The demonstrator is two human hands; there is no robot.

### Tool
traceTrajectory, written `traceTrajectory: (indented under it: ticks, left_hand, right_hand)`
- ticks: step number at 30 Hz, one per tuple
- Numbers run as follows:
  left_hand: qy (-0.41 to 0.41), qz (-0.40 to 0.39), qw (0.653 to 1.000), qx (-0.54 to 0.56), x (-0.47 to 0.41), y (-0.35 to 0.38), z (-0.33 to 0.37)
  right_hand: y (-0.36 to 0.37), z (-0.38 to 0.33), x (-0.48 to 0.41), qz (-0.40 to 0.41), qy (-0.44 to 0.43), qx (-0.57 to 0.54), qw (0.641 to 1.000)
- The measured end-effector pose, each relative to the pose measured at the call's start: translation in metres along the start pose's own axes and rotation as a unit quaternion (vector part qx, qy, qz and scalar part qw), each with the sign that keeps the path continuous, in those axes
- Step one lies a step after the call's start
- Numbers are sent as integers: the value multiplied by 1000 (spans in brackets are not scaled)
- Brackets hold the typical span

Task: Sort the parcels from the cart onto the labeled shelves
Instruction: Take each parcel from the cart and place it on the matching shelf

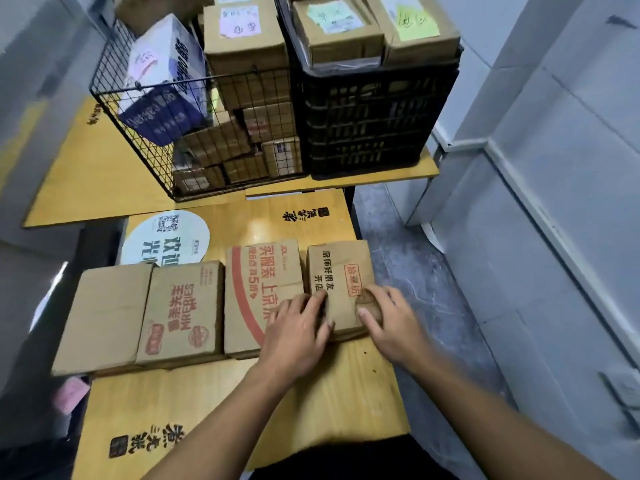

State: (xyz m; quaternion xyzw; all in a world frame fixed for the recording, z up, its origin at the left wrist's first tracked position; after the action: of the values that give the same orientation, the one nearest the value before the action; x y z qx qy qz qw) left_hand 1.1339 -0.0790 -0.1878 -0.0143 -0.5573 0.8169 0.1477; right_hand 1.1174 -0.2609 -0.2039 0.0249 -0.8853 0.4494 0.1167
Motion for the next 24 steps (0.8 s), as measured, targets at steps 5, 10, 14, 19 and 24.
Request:
traceTrajectory:
  ticks: [5,10,14,19,24]
  left_hand:
    - [3,34,997,70,4,2,6]
    - [-7,91,976,197,6,-14,25]
    - [-36,150,915,372,3,-37,38]
    - [-70,219,871,433,1,-46,46]
    - [-137,209,851,461,0,-30,49]
  right_hand:
    - [-2,2,-8,18,23,-132,991]
    - [-18,12,-16,45,35,-229,972]
    - [-41,14,-14,58,22,-308,949]
    - [-64,14,-11,62,-24,-363,929]
    - [-90,10,-19,25,-85,-395,914]
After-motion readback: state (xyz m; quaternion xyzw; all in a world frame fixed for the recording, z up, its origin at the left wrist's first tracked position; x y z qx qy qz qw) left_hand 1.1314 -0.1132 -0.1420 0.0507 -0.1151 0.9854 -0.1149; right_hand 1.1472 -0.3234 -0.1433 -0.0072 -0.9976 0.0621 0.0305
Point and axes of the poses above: each hand's wrist, its own x-axis away from the middle knuckle, its own y-axis out of the palm, z = x × y, the point moved 9 cm from there along -x, towards the middle knuckle, and after that the axes turned 1 degree about z, right-handed, at the moved point
